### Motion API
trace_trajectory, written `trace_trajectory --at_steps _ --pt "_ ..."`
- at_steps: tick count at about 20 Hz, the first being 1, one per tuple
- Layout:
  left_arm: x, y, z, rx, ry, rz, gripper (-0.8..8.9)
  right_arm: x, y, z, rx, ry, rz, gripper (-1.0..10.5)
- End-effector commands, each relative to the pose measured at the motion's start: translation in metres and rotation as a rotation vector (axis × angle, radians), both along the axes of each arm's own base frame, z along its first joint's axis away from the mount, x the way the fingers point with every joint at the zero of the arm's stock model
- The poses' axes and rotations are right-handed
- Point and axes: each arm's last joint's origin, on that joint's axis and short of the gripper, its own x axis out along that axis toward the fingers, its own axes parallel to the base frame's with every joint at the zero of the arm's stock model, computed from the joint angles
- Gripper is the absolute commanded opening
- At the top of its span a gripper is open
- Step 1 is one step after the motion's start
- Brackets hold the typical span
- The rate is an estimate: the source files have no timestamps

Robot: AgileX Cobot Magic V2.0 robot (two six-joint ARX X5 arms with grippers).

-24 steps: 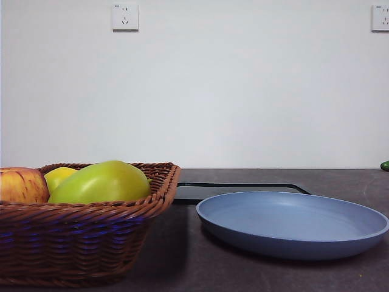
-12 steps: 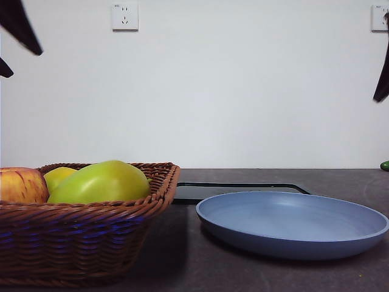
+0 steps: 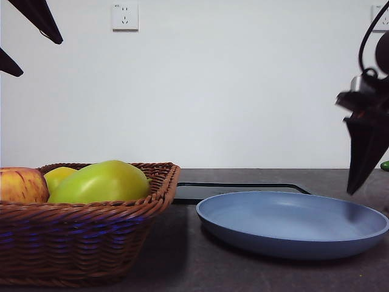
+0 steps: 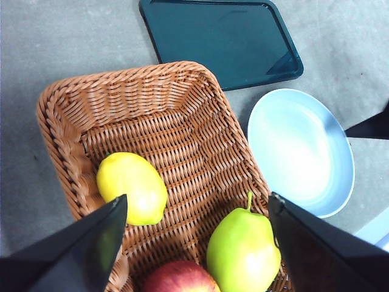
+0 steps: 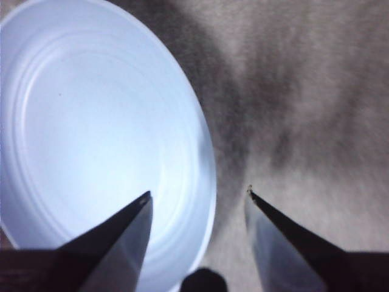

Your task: Take the lemon from the basket,put the lemon in the plate,hand out the plate

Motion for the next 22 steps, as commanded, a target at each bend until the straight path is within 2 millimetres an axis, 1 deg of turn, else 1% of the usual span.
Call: trace_trajectory --at_steps 1,2,3,6,8,11,13,17,19,22 --pt "0.002 -0.002 0.004 -0.006 -0.014 -0.002 4.03 0.010 0.005 -0.009 0.005 0.007 -0.001 2.3" --pt "0.002 -0.002 0.004 -0.006 -0.014 -0.002 4.03 0.011 0.006 -0.012 0.006 0.012 -0.004 2.3" --pt "0.002 -0.002 0.004 -0.006 -0.014 -0.001 4.03 0.013 0.006 -0.014 0.007 0.021 -0.015 2.0" --pt "0.002 -0.002 0.004 -0.006 -0.014 -0.001 4.03 0.015 0.007 -0.019 0.004 0.036 -0.020 0.7" --pt "0.002 -0.002 0.004 -0.006 -0.013 -0.002 4.03 0.015 0.007 -0.019 0.004 0.030 -0.020 0.0" --pt "0.002 -0.002 0.004 -0.009 -0.012 -0.004 4.03 0.014 0.006 -0.015 0.010 0.022 -0.032 0.0" --pt "0.001 -0.004 0.004 -0.015 -0.001 -0.011 4.03 0.010 0.006 -0.004 0.019 -0.008 -0.045 0.0" --pt "-0.002 -0.015 -0.003 -0.032 0.106 -0.007 4.03 -0.007 0.004 0.032 0.035 -0.113 -0.044 0.0" --pt "0.003 -0.023 -0.011 0.015 0.150 0.017 4.03 -0.019 0.002 0.050 0.043 -0.174 -0.043 0.0" --pt "0.020 -0.035 -0.028 0.094 0.195 0.057 4.03 -0.035 0.000 0.073 0.055 -0.269 -0.043 0.0"
